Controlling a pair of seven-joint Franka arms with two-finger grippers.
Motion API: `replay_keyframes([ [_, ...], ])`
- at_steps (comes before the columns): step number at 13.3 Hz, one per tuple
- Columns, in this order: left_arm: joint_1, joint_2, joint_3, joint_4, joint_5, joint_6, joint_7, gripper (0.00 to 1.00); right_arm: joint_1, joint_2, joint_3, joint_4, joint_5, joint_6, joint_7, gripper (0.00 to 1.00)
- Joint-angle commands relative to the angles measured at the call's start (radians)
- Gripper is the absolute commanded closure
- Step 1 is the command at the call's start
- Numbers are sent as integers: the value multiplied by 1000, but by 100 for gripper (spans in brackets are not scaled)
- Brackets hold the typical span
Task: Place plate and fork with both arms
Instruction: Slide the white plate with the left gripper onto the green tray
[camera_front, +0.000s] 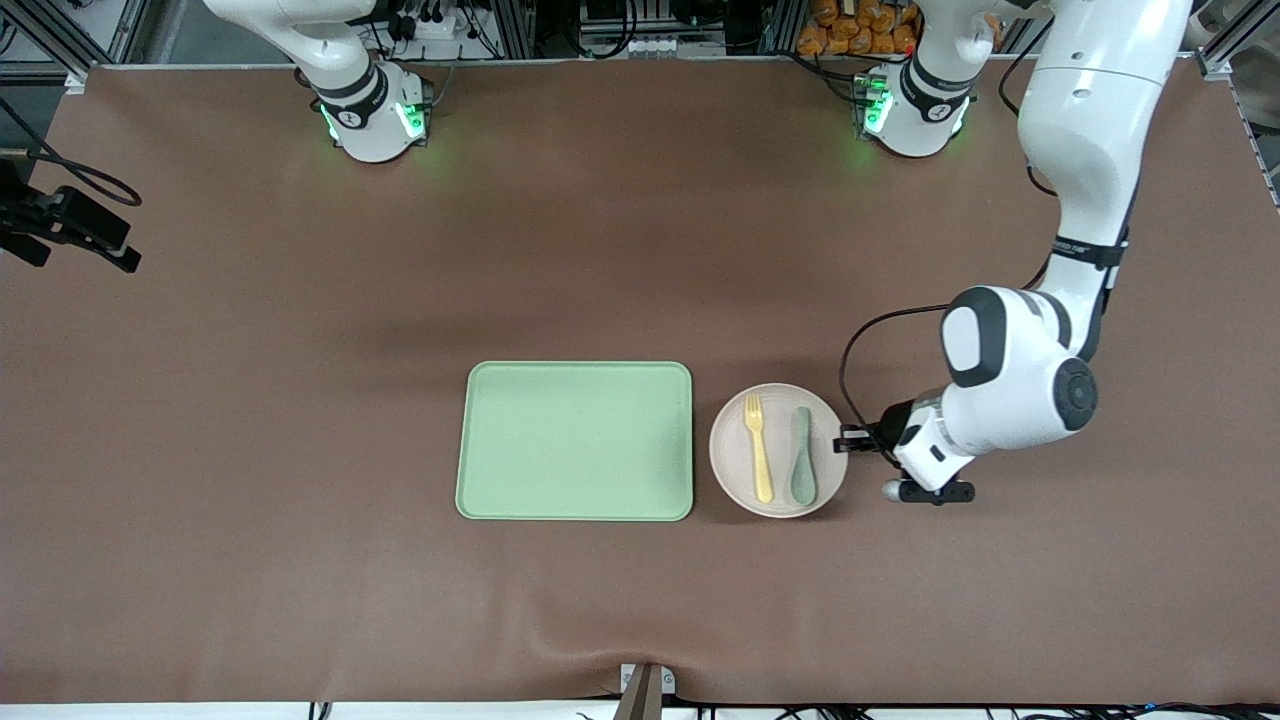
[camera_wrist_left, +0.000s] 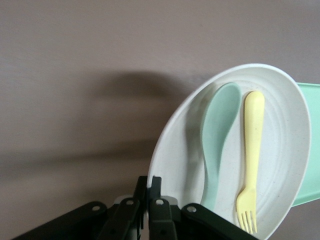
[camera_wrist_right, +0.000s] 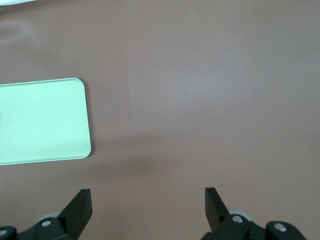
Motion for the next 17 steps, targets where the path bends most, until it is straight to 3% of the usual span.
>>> replay_keyframes([
  [1,-55,64,7,87,-21,-19,-56,100,-3,-2,-1,0,7,4,-8,0],
  [9,-236,139,8,158,-19,31,-226,100,-3,-2,-1,0,7,4,-8,0],
  [13,-298,191,8,182,-19,131,-261,100,-4,0,-1,0,7,6,-8,0],
  [17,-336,242,13,244,-18,139,-385,100,-7,4,-1,0,7,4,-8,0],
])
